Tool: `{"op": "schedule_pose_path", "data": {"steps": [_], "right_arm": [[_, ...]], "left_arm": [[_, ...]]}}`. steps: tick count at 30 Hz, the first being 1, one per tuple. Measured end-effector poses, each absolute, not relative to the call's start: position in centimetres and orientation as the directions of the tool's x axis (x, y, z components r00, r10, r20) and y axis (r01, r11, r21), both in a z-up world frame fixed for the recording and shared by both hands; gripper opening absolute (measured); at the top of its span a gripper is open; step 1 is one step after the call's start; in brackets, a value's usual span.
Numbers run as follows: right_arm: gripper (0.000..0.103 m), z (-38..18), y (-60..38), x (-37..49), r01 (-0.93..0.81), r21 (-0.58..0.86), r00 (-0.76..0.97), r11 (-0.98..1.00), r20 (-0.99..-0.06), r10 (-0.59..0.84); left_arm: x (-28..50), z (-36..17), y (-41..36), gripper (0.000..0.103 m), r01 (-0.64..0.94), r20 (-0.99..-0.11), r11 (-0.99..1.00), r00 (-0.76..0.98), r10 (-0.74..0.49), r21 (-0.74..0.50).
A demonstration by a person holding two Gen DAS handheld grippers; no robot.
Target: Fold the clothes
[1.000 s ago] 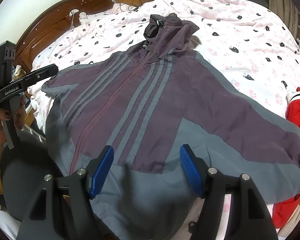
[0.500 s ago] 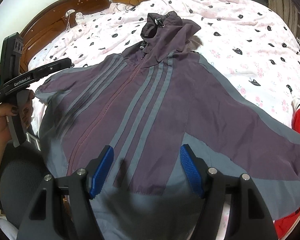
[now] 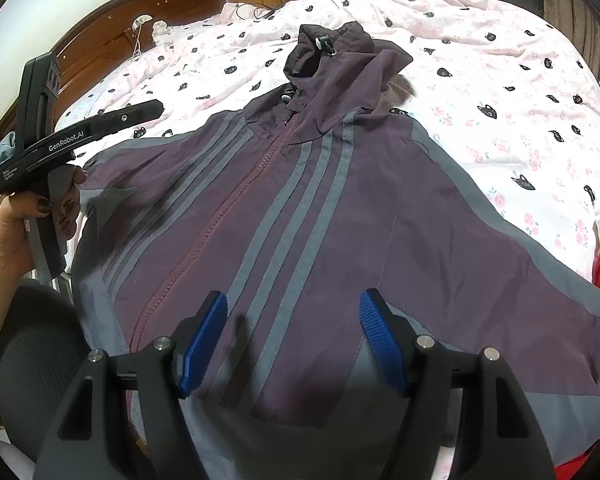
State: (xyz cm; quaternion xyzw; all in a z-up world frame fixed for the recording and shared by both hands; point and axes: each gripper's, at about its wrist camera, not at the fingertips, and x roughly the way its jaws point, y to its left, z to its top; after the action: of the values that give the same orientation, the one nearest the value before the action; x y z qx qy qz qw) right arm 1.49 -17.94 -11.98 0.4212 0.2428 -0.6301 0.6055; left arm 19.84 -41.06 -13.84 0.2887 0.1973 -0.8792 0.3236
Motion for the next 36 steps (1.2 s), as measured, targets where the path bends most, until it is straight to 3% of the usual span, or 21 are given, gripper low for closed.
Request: {"op": "schedule_pose_path", "data": {"steps": [26,36], "right_arm": [[0.071,-12.4,-20.3,1.3,0.965,0.218,0.102,-0.144,-0.822,-0.560],[0.071,-10.1,-23.8,-0.4,0.968,0.191,0.052,-0.163,-0.787,-0.615]], "left_arm": [[19.1,-14.4,-41.3,0.078,0.669,-0.655,-0.723,-0.626,-0.423,-0.173],[18.9,-13.1,-42.9,0.078,0.665,-0.614,-0.712,-0.665,-0.426,-0.227]]}}
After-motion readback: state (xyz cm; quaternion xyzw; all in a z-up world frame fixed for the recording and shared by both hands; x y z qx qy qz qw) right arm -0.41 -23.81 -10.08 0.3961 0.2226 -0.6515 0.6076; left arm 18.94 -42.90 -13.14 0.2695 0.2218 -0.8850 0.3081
